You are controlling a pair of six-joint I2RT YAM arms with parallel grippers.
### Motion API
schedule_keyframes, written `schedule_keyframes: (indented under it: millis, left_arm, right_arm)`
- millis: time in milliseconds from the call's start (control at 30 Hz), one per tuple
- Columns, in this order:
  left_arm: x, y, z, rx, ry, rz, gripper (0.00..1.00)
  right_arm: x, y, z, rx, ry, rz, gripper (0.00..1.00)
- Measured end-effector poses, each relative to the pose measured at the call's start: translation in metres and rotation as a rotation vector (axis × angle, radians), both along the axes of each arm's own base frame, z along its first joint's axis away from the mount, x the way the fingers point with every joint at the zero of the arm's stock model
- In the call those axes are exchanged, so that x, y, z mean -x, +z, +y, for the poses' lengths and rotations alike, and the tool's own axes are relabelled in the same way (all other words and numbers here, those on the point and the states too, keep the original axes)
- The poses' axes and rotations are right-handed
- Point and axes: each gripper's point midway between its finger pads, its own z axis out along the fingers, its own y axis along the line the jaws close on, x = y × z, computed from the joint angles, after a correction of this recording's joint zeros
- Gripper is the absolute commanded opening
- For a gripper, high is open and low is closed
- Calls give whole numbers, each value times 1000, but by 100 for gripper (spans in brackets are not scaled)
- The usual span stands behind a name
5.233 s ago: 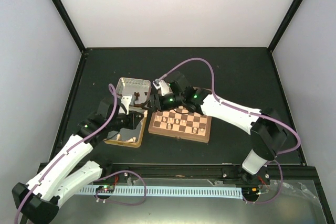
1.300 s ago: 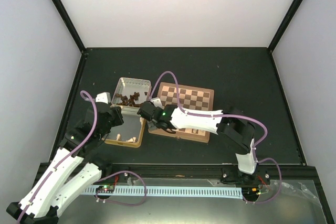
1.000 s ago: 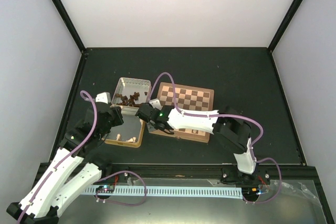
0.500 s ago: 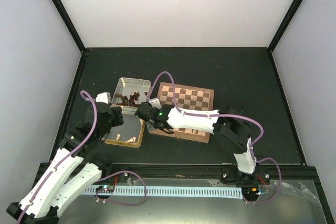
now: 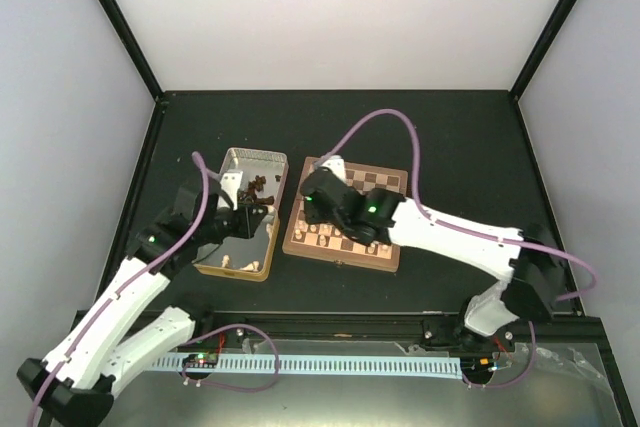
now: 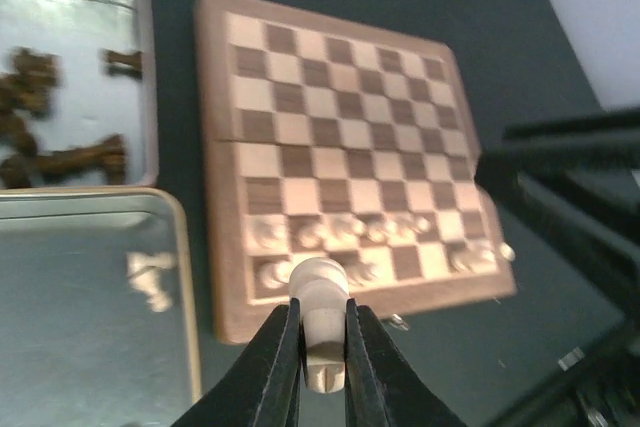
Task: Set up the chess pieces on the board
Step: Place the chess piece on the chessboard.
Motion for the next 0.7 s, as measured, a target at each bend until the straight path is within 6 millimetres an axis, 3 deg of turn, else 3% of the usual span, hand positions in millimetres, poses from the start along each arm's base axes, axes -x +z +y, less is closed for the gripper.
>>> schedule_keyframes:
  millis: [100,200,300,433,700]
  left_arm:
    - [3,3,-25,29,-132,41,13]
    - [8,2,-50,26,-244,89,13]
    - [13,-4,-71,-5,-317,131,12]
    - [14,-26,-88,-99,-342,214,12]
    - [20,-88,-95,-291,-337,405,12]
  right_arm:
    - [-6,3,-34,-24,-80,-36,43]
    - [-10,-6,-70,-16,-164,-55,43]
    - [-11,-11,-93,-12,-227,-72,43]
    - [-10,-8,-113,-31,-287,-109,44]
    - [-11,-5,-136,-45,-362,-155,45]
